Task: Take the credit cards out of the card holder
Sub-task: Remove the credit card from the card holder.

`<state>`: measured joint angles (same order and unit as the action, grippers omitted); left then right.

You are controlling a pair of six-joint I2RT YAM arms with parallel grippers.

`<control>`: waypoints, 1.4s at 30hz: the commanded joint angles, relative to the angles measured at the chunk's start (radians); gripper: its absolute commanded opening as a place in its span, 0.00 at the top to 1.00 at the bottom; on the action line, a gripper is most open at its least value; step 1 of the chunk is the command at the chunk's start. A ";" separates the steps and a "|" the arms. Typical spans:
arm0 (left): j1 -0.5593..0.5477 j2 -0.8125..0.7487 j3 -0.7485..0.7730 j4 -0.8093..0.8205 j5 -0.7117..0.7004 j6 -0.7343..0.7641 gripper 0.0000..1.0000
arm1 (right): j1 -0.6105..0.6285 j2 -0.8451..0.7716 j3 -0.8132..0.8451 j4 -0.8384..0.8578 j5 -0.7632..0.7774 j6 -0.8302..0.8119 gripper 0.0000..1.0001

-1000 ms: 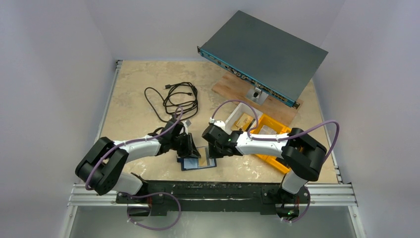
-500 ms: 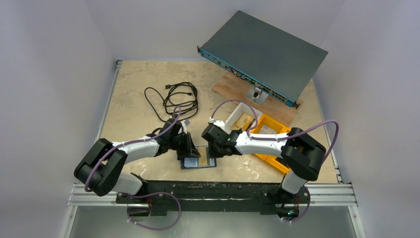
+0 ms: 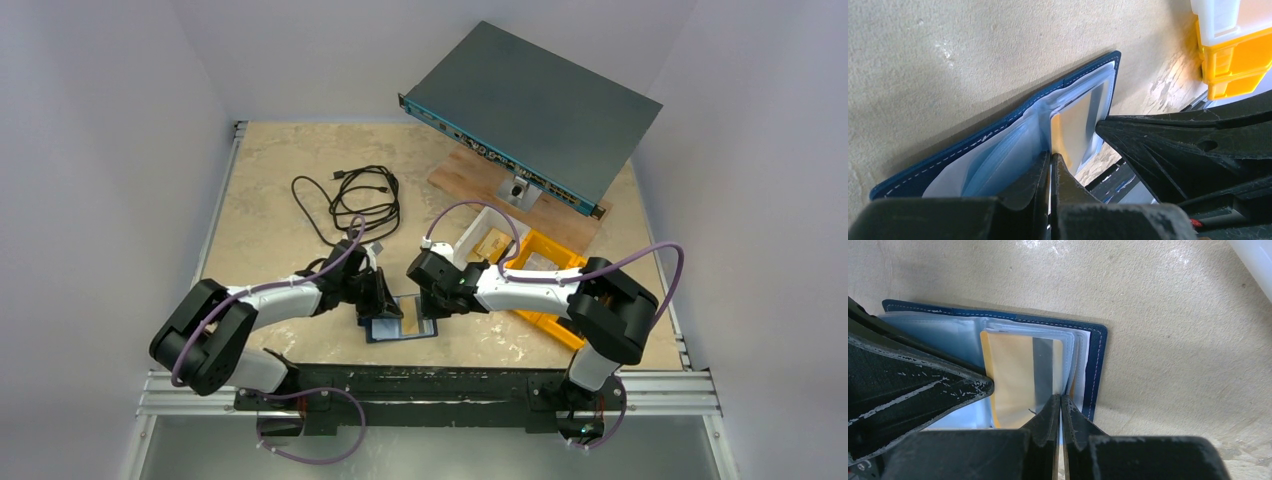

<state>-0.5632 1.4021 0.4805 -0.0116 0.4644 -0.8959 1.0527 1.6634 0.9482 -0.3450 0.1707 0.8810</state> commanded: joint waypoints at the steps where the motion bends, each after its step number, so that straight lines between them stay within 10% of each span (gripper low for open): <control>1: -0.005 -0.043 0.036 0.015 0.013 0.038 1.00 | 0.004 0.017 -0.013 -0.006 0.003 0.013 1.00; 42: 0.006 -0.039 0.013 -0.161 -0.182 0.076 1.00 | 0.013 -0.017 0.015 -0.061 0.050 0.012 1.00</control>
<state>-0.5632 1.3476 0.4824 -0.1478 0.3607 -0.8459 1.0538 1.6596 0.9409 -0.3309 0.1738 0.9073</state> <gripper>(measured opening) 0.003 0.004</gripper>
